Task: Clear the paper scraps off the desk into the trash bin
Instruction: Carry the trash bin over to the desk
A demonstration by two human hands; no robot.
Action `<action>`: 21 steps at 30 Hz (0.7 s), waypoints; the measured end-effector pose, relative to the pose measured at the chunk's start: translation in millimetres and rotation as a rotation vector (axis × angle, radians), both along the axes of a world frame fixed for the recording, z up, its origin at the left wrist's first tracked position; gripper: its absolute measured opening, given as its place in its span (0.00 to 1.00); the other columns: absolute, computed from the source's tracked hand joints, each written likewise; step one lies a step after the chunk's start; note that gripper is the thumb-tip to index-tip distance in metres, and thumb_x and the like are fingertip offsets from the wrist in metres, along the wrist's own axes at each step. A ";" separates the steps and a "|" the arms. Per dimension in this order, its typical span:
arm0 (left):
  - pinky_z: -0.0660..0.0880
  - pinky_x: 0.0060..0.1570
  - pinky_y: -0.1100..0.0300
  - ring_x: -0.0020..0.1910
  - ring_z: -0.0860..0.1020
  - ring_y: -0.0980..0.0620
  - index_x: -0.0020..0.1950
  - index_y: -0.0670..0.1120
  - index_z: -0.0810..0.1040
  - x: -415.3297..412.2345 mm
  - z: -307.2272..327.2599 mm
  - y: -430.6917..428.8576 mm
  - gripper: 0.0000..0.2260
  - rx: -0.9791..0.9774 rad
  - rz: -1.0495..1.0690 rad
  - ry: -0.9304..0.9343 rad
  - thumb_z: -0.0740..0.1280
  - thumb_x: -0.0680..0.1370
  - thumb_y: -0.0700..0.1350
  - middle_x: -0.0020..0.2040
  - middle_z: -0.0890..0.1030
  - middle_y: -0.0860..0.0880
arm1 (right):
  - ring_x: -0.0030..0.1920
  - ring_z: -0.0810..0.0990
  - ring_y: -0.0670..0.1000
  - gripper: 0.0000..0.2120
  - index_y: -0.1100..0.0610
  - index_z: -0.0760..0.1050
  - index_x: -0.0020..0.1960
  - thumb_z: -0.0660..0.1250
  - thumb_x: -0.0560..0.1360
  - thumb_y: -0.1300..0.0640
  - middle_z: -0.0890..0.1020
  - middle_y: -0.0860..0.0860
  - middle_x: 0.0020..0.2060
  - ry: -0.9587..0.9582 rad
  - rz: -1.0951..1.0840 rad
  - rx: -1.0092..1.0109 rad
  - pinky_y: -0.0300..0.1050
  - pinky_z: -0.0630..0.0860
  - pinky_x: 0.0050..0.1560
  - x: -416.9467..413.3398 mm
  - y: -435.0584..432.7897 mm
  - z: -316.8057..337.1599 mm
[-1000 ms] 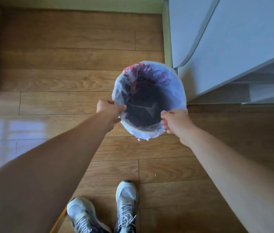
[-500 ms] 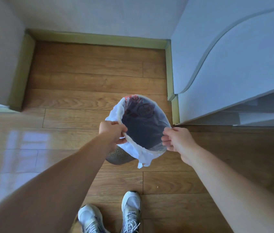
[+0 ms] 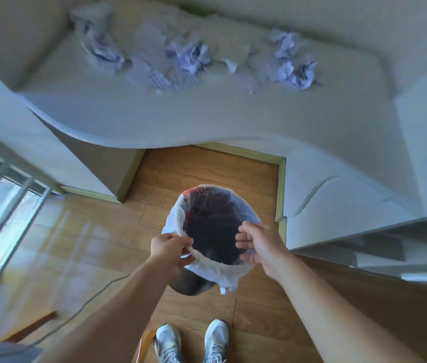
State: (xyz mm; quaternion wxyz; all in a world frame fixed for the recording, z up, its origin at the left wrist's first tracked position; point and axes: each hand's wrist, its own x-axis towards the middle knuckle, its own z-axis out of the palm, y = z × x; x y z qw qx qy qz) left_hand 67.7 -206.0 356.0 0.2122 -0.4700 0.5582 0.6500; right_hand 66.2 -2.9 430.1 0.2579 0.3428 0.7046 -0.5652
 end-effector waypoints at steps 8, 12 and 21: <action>0.77 0.28 0.55 0.26 0.73 0.46 0.39 0.37 0.74 17.0 104.3 -96.6 0.09 0.033 0.225 0.036 0.72 0.65 0.28 0.35 0.72 0.41 | 0.38 0.80 0.50 0.11 0.59 0.78 0.50 0.61 0.79 0.53 0.81 0.54 0.40 0.156 0.149 0.003 0.45 0.76 0.34 -4.3 -88.6 133.9; 0.77 0.27 0.55 0.27 0.74 0.44 0.44 0.32 0.75 15.9 132.1 -146.6 0.10 0.020 0.317 0.058 0.71 0.66 0.28 0.36 0.74 0.39 | 0.35 0.76 0.51 0.11 0.60 0.76 0.44 0.61 0.79 0.54 0.78 0.56 0.38 0.234 0.260 -0.001 0.43 0.71 0.32 -20.5 -127.9 164.2; 0.78 0.22 0.57 0.30 0.75 0.44 0.42 0.36 0.74 -2.3 154.2 -228.3 0.07 -0.083 0.413 0.076 0.70 0.69 0.29 0.37 0.73 0.39 | 0.31 0.75 0.49 0.11 0.57 0.77 0.43 0.61 0.78 0.52 0.78 0.53 0.35 0.304 0.414 -0.044 0.41 0.70 0.30 -81.9 -212.0 182.7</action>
